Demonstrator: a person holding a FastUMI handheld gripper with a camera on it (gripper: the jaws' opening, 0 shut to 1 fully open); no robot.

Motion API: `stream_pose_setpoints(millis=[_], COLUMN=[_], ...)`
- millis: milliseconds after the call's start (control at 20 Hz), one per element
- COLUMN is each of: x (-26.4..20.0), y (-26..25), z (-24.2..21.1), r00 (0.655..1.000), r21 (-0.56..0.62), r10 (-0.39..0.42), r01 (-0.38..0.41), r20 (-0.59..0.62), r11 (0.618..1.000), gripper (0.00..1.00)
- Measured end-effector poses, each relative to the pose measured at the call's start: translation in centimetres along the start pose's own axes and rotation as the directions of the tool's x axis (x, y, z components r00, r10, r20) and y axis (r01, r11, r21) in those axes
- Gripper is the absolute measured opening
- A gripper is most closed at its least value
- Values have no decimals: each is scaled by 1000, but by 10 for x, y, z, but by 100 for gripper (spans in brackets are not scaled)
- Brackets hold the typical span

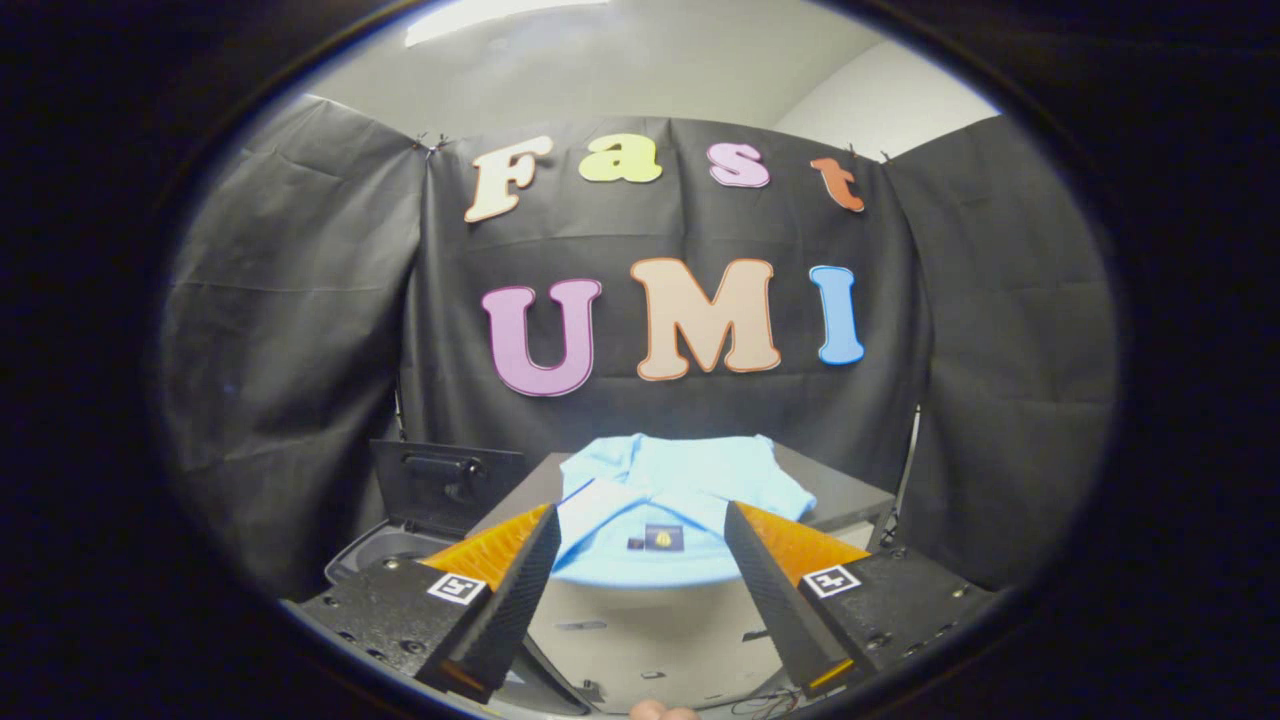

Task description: Put the clothes into the washing machine and then close the washing machine lid.

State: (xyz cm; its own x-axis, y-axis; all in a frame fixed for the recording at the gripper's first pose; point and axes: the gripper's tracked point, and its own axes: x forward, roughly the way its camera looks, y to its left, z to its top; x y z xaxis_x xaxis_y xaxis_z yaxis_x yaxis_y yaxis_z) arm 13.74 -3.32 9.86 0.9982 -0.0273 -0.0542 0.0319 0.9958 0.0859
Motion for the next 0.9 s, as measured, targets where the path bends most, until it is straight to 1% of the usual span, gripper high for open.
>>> stream_pose_setpoints(millis=[150, 250, 350, 500, 650, 750, 850, 900], x=[40, 65, 90, 121, 143, 152, 155, 159], y=[-7, -7, -11, -19, -27, -35, -31, -28], z=[9, 14, 16, -4, -36, -55, -62, -61], r00=[998, 996, 992, 975, 935, 900, 887, 886], r21=[4, 34, 36, 19, -4, -47, -57, -50], r10=[-21, -23, -26, -45, -74, -117, -105, -101], r01=[22, 26, 30, 51, 77, 107, 89, 88], r20=[-54, -90, -121, -216, -347, -420, -450, -452], r11=[1000, 999, 999, 999, 997, 993, 994, 995], gripper=[99, 99, 99, 98, 97, 97, 98, 98])
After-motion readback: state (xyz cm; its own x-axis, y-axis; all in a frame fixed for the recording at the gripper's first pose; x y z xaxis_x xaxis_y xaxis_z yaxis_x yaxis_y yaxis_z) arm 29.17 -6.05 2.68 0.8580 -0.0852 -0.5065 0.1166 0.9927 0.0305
